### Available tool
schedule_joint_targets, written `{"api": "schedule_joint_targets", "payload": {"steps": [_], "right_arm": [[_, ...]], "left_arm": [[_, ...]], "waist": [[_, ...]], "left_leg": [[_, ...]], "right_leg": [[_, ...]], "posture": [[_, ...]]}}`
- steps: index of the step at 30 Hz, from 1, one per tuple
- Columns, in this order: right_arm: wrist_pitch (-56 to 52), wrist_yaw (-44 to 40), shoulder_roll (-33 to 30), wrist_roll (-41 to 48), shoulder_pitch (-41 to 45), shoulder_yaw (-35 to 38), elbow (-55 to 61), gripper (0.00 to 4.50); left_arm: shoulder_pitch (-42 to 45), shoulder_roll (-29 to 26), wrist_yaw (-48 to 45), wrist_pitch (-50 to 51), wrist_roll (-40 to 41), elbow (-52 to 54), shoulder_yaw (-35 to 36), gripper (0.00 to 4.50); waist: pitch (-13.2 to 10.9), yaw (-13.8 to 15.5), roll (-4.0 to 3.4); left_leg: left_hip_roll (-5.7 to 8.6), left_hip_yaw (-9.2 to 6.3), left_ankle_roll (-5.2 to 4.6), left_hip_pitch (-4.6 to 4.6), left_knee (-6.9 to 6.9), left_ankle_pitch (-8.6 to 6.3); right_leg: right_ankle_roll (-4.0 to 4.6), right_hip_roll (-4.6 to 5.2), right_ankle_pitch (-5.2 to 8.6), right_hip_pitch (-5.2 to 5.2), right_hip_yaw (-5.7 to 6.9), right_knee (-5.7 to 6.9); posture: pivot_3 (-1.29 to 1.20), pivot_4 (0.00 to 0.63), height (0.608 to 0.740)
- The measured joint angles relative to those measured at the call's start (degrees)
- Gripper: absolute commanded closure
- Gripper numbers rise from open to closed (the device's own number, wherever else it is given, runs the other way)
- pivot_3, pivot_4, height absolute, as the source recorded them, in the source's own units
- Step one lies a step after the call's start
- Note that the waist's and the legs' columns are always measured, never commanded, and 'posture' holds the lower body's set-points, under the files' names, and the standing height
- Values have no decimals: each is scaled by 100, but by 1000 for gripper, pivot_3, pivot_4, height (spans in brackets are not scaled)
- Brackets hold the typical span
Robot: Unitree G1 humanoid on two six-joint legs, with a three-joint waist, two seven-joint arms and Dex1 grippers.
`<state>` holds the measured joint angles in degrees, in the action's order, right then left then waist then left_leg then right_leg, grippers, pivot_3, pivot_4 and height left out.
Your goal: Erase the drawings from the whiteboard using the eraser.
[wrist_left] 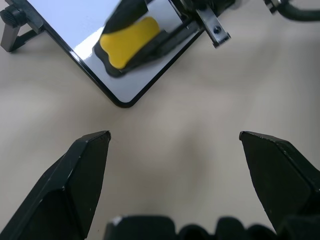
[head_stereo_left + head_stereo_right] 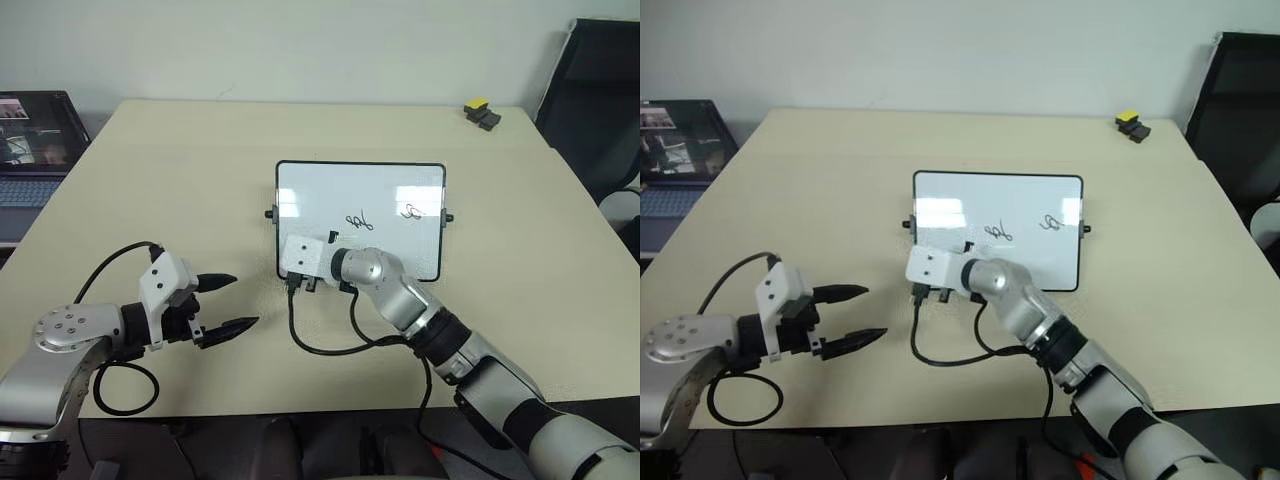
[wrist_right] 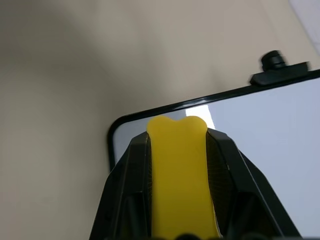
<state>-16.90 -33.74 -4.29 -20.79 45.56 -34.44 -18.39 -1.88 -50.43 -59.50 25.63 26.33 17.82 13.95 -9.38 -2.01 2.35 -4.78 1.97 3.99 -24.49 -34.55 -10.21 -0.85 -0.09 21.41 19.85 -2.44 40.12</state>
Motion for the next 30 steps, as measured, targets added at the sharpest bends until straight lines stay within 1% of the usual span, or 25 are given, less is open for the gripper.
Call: {"api": "schedule_joint_targets", "payload": {"steps": [3,5,7,10,14,16,18,22,26,30], "right_arm": [[-43,-19,2,-19,-16,7,59,3356],[-255,-107,33,44,-38,79,211,3356],[-599,-247,75,208,-47,254,554,3356],[-1093,-501,100,443,40,499,1224,3356],[-1308,-475,152,591,355,710,1646,3356],[-1134,-259,100,503,438,725,1449,3356],[-855,-3,102,371,430,640,966,3356],[-376,266,90,208,224,421,264,3357],[-63,355,67,114,188,316,72,3357],[-7,171,37,122,-127,169,108,3357]], "left_arm": [[0,0,-1,0,1,0,-1,0],[-1,0,-4,0,1,1,-1,0],[-2,0,-6,0,0,0,-1,0],[-2,0,-6,0,0,-1,-1,0],[-2,0,-8,0,1,1,-1,0],[-4,0,-10,0,1,0,-1,0],[-4,0,-12,0,1,0,-2,0],[-7,0,-14,4,0,-4,-2,0],[-4,0,-16,7,2,-2,-5,0],[-4,0,-15,14,4,-2,-6,0]], "waist": [[-1,8,-1],[-3,14,-1],[-5,17,0],[-7,16,-3],[-7,2,-2],[-7,5,-2],[-6,3,-1],[-10,3,-3],[-7,-17,-1],[-3,-17,4]], "left_leg": [[0,-1,0,21,0,0],[0,-1,0,21,0,0],[-1,1,0,5,1,0],[-2,1,0,-29,2,0],[-1,4,1,-35,12,-1],[0,6,1,-34,13,-1],[2,7,1,-34,12,-1],[3,10,1,-34,12,-1],[0,5,1,-28,11,0],[0,0,0,-10,4,0]], "right_leg": [[0,1,0,-23,2,-1],[0,2,0,-23,2,-1],[0,2,0,-27,-1,0],[0,1,0,4,1,0],[0,0,0,14,-2,-9],[0,1,0,14,-3,-12],[0,2,0,14,-4,-12],[0,2,0,15,-6,-10],[0,0,0,10,-4,-3],[0,0,0,-18,2,-3]], "posture": [[0,150,740],[0,150,740],[0,150,740],[0,150,740],[0,150,740],[0,150,740],[0,150,740],[0,150,740],[0,150,740],[0,150,740]]}}
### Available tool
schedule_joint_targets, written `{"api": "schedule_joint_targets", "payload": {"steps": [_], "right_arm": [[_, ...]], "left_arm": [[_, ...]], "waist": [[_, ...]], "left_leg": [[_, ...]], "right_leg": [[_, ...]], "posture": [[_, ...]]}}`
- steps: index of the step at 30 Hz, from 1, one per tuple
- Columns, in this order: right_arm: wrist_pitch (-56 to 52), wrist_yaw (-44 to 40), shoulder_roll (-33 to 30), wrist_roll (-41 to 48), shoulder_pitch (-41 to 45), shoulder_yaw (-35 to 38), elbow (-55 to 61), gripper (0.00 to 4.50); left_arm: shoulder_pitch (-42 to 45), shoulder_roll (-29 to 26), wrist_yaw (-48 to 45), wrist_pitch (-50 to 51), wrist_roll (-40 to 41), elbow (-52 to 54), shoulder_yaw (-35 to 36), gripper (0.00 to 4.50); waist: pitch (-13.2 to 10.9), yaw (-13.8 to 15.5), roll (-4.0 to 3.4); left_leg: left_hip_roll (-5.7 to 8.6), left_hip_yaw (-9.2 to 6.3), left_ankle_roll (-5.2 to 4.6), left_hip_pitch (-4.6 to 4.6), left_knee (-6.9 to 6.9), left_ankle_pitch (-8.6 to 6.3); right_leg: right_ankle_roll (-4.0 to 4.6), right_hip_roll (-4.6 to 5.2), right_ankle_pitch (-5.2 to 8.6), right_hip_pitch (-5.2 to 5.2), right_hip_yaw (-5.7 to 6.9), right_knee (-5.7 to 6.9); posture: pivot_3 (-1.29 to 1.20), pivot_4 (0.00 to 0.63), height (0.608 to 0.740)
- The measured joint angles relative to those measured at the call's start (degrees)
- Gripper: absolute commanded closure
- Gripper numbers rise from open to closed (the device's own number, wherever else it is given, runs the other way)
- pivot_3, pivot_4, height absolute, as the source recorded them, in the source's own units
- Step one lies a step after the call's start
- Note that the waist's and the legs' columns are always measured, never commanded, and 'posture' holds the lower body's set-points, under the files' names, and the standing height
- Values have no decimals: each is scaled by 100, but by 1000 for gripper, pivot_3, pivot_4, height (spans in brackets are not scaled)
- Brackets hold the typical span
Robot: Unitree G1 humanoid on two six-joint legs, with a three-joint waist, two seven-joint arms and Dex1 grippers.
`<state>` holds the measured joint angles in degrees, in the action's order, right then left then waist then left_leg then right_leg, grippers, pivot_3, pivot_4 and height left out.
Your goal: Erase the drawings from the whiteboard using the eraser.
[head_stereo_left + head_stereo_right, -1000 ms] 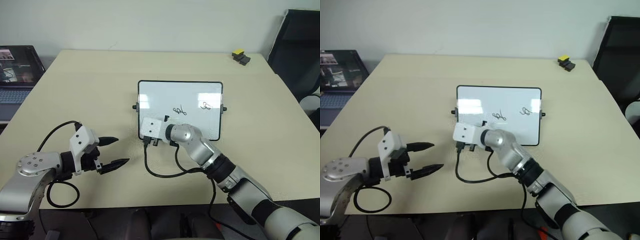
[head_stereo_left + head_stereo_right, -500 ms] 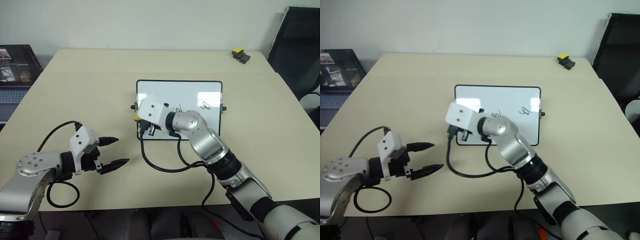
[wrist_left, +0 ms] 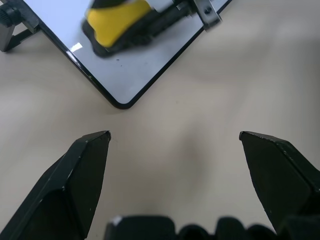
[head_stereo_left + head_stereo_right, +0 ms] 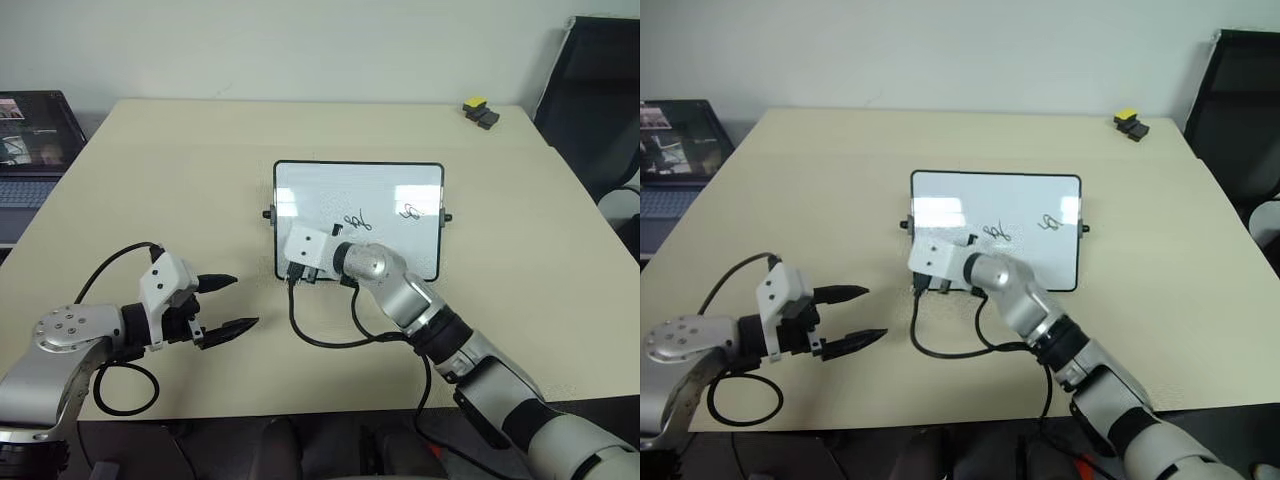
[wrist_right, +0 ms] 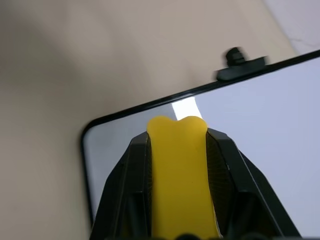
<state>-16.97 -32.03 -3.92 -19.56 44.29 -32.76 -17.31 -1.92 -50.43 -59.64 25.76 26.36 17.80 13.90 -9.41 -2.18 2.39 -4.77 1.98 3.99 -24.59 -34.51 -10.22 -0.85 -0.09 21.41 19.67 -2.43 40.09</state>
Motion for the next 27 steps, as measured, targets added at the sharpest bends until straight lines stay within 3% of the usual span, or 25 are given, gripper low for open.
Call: {"api": "schedule_joint_targets", "payload": {"steps": [8,15,21,27], "right_arm": [[-199,-174,51,105,-165,54,141,3357],[-1616,-438,60,841,-39,1119,2359,3357],[-2582,-461,-551,1259,-524,1801,3672,3359],[-3480,-727,-1397,1970,-1692,2607,5268,3360]], "left_arm": [[85,0,-1,13,29,2,-16,0],[268,12,30,65,94,6,-35,0],[622,141,154,157,261,27,-83,0],[844,148,157,188,306,207,-128,0]], "waist": [[-7,17,-2],[-12,40,0],[-13,53,-1],[-20,48,-12]], "left_leg": [[0,-1,-2,70,0,1],[-3,-1,0,-22,1,0],[5,6,1,-28,2,-1],[6,4,0,-26,3,-1]], "right_leg": [[0,3,0,-39,1,-1],[0,2,0,17,5,-8],[-1,5,1,16,-1,-20],[-3,2,2,15,-1,-18]], "posture": [[0,150,740],[0,150,740],[0,150,740],[0,150,740]]}}
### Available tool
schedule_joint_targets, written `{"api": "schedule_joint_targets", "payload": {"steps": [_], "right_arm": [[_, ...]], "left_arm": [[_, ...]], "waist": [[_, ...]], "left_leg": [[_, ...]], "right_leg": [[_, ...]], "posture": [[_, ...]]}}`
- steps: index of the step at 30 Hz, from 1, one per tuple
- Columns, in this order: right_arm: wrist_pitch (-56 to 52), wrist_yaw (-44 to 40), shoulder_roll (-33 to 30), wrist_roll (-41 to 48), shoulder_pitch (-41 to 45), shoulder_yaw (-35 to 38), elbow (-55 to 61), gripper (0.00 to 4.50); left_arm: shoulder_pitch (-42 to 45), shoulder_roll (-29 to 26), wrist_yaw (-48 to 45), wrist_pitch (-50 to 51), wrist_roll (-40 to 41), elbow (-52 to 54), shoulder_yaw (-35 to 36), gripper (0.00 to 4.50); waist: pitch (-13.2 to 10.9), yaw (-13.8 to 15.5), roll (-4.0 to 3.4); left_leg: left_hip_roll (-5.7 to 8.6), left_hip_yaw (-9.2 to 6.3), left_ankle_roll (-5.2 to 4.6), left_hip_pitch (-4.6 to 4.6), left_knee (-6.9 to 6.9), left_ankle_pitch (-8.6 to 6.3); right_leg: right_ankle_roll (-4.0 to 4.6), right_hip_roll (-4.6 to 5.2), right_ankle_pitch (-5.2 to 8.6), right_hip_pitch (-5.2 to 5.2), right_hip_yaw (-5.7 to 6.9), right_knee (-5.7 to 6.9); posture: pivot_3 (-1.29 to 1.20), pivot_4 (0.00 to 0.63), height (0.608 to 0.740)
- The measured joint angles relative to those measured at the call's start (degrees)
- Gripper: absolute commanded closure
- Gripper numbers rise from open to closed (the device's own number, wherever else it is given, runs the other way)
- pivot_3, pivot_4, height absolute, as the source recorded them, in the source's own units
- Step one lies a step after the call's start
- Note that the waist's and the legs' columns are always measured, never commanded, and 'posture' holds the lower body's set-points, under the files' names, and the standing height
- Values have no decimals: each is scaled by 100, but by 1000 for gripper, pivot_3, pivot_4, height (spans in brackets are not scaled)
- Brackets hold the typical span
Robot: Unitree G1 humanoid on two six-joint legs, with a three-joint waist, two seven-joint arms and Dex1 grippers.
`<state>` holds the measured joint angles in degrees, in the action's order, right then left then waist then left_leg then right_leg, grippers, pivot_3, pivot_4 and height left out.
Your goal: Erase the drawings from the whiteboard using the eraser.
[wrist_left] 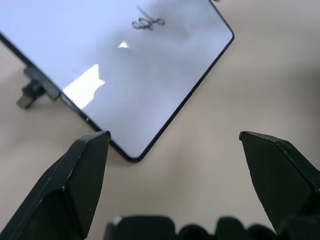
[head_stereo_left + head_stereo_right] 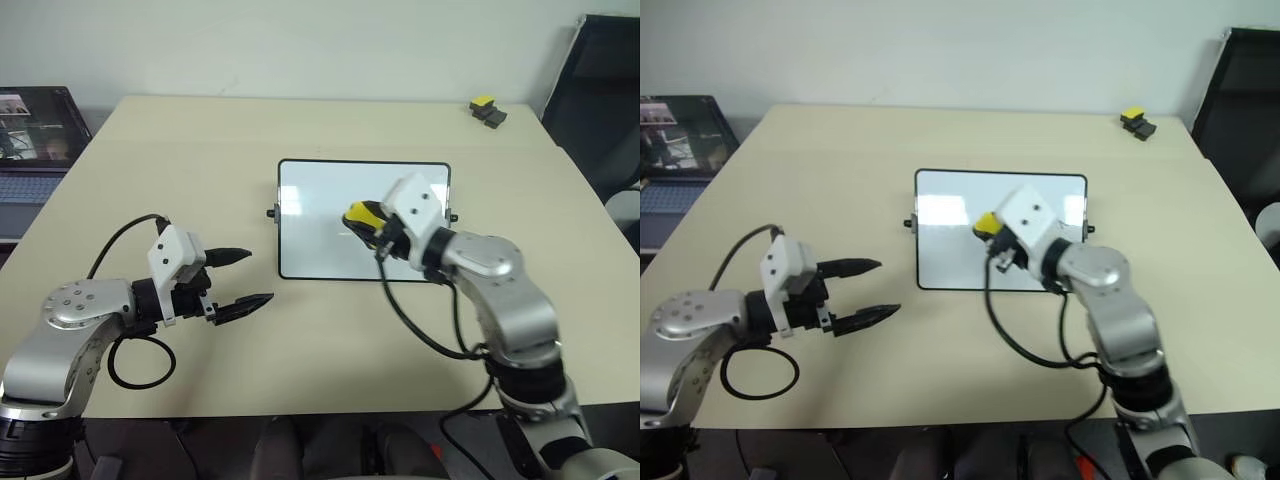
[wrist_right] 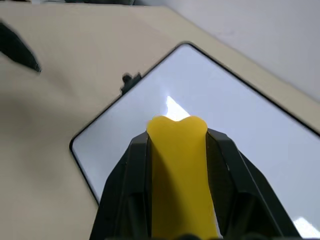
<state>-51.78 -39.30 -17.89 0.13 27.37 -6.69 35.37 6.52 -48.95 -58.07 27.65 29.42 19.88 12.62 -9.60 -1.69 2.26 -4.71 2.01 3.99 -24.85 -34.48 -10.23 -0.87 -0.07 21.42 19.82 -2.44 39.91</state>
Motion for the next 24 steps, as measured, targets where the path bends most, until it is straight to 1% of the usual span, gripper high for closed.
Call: {"api": "schedule_joint_targets", "payload": {"steps": [2,3,6,8,11,13,16,24], "right_arm": [[-175,-155,-263,360,-638,488,560,3360],[-241,-240,-380,571,-1088,802,872,3360],[-246,-249,-452,898,-1827,1188,1276,3360],[77,35,-315,863,-2242,1226,1292,3361],[1334,717,-169,318,-2856,995,845,3364],[1952,1077,21,110,-2951,901,541,3377],[2450,1320,107,74,-2921,745,463,3377],[2613,1286,-26,348,-2785,703,462,3377]], "left_arm": [[34,7,5,-28,-8,-31,8,0],[40,17,5,-62,-17,-100,16,0],[69,80,11,-108,-54,-362,2,0],[135,197,33,-214,-67,-478,-4,0],[173,409,172,-317,-104,-645,-2,0],[168,429,233,-323,-132,-667,-4,0],[164,431,242,-318,-125,-617,-4,0],[201,377,228,-249,-142,-531,-117,0]], "waist": [[0,2,0],[0,3,0],[-2,-37,-4],[-2,-52,-3],[-3,-47,-3],[-3,-60,-3],[-4,-52,-3],[-4,-12,-3]], "left_leg": [[0,-1,0,0,2,0],[1,-1,0,1,4,0],[3,0,0,6,3,0],[2,-5,0,12,0,0],[5,-6,-1,12,-7,0],[6,-6,0,12,-10,0],[4,-8,0,11,-9,0],[3,-7,0,11,-14,0]], "right_leg": [[-2,-1,1,-5,1,-4],[-2,-2,2,-7,1,-8],[-2,-5,1,-7,-8,-3],[-3,-6,2,-12,-4,2],[-4,-7,2,-14,-4,3],[-5,-8,1,-14,-6,5],[-5,-30,1,-15,-4,5],[-4,-31,1,-19,-3,6]], "posture": [[0,150,740],[0,150,740],[0,150,740],[0,150,740],[0,150,740],[0,150,740],[0,150,740],[0,150,740]]}}
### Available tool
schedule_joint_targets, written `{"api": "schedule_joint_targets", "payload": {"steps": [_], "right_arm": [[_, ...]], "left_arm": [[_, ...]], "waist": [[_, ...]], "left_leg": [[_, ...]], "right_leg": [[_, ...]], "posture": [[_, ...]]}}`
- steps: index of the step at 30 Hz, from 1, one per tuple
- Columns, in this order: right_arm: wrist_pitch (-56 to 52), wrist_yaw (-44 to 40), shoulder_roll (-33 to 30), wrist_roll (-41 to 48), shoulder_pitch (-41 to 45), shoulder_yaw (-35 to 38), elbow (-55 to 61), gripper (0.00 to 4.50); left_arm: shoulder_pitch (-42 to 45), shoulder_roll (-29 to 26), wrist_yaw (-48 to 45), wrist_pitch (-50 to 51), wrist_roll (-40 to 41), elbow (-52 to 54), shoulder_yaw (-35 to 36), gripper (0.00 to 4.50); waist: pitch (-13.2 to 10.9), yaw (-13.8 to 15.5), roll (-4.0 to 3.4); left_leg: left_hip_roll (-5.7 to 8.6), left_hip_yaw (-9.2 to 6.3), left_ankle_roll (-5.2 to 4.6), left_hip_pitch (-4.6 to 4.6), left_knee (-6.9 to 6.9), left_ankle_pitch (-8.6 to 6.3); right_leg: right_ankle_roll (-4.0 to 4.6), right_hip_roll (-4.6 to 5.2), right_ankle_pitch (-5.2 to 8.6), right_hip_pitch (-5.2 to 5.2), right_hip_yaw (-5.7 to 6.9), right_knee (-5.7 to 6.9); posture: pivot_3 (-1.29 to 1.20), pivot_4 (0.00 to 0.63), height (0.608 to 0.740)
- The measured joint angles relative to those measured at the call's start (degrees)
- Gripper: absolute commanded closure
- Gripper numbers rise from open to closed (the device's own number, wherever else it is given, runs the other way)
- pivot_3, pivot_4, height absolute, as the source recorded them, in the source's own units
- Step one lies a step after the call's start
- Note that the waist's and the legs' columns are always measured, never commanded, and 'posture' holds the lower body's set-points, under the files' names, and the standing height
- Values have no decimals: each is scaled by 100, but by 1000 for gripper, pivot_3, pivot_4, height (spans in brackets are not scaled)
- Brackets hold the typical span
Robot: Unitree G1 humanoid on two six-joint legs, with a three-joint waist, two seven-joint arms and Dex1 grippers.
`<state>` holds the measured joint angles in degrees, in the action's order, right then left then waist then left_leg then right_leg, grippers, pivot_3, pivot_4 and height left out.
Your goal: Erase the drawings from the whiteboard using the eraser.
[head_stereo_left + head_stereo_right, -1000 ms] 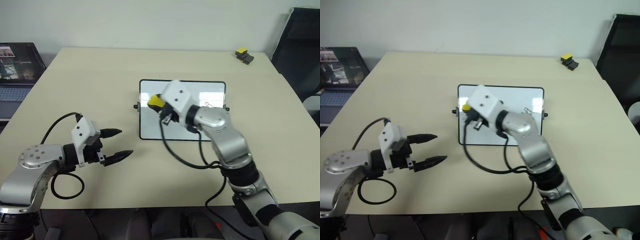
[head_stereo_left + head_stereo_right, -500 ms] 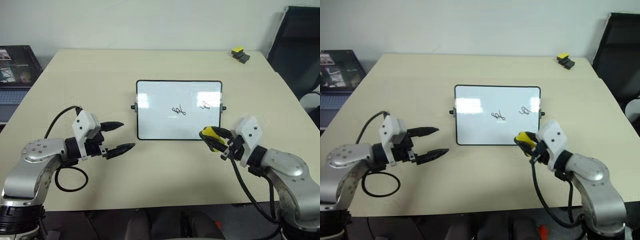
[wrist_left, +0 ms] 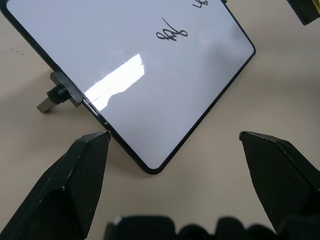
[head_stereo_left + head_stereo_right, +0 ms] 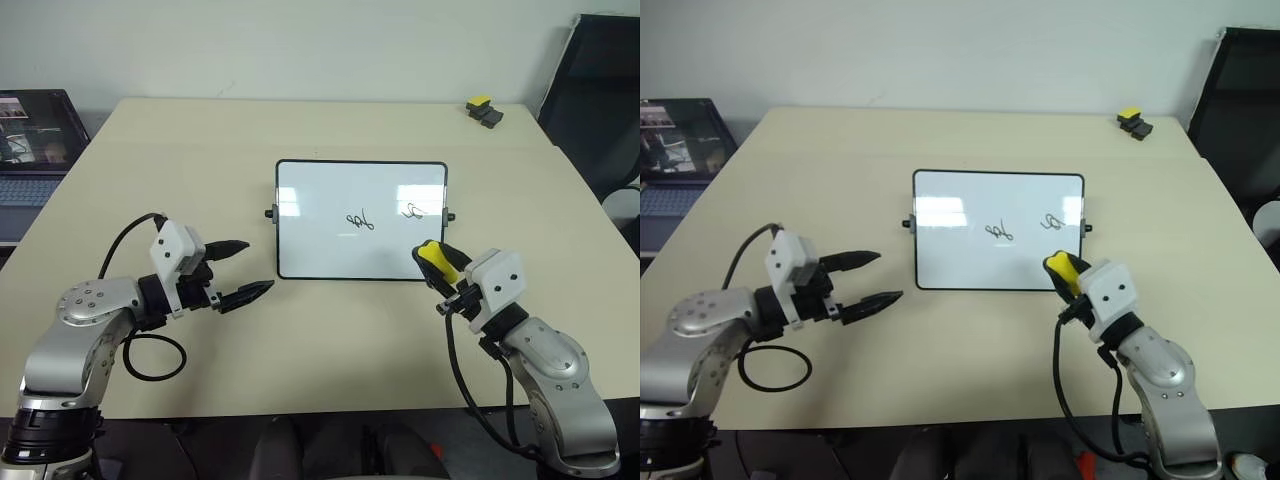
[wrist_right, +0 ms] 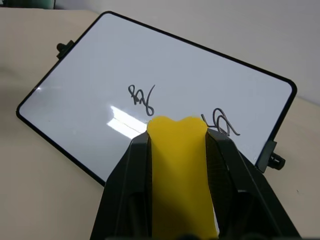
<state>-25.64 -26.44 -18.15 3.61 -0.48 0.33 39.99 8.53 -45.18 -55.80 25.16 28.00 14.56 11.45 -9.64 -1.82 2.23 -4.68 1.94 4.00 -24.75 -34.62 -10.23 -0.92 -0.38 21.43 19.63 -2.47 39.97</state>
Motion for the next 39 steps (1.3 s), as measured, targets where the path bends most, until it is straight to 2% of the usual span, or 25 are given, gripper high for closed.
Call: {"api": "schedule_joint_targets", "payload": {"steps": [3,8,16,23,29,39], "right_arm": [[-111,-13,-170,27,397,-55,-22,3377],[-302,32,-240,-156,1395,-622,-386,3377],[-294,183,-300,-884,2463,-1398,-1695,3377],[-134,536,24,-1230,3323,-1520,-3034,3378],[362,615,114,-1383,3735,-1520,-3855,3378],[697,539,322,-1414,3956,-1558,-4396,3378]], "left_arm": [[64,-80,-89,115,83,137,-10,0],[328,-102,-138,236,106,146,-137,0],[699,-109,-140,240,-11,46,-500,0],[768,-110,-206,240,-48,-65,-555,0],[993,-85,-224,235,-107,-94,-679,0],[1180,38,-365,164,-32,-147,-698,0]], "waist": [[0,-9,0],[-1,1,-1],[-1,13,-2],[-2,2,-3],[-2,12,-3],[-3,-9,-5]], "left_leg": [[-1,0,0,1,-3,0],[-1,-2,0,0,-6,0],[-1,0,-1,-4,-15,0],[-2,1,-1,-4,-17,0],[-1,2,-1,-5,-18,0],[-3,2,-1,-4,-19,0]], "right_leg": [[0,-1,0,-1,-1,2],[1,-6,0,-2,2,3],[1,-4,0,0,-2,4],[1,-4,-1,1,-1,4],[1,-3,-1,1,-2,3],[2,-4,-1,1,-3,6]], "posture": [[0,150,740],[0,150,740],[0,150,740],[0,150,740],[0,150,740],[0,150,740]]}}
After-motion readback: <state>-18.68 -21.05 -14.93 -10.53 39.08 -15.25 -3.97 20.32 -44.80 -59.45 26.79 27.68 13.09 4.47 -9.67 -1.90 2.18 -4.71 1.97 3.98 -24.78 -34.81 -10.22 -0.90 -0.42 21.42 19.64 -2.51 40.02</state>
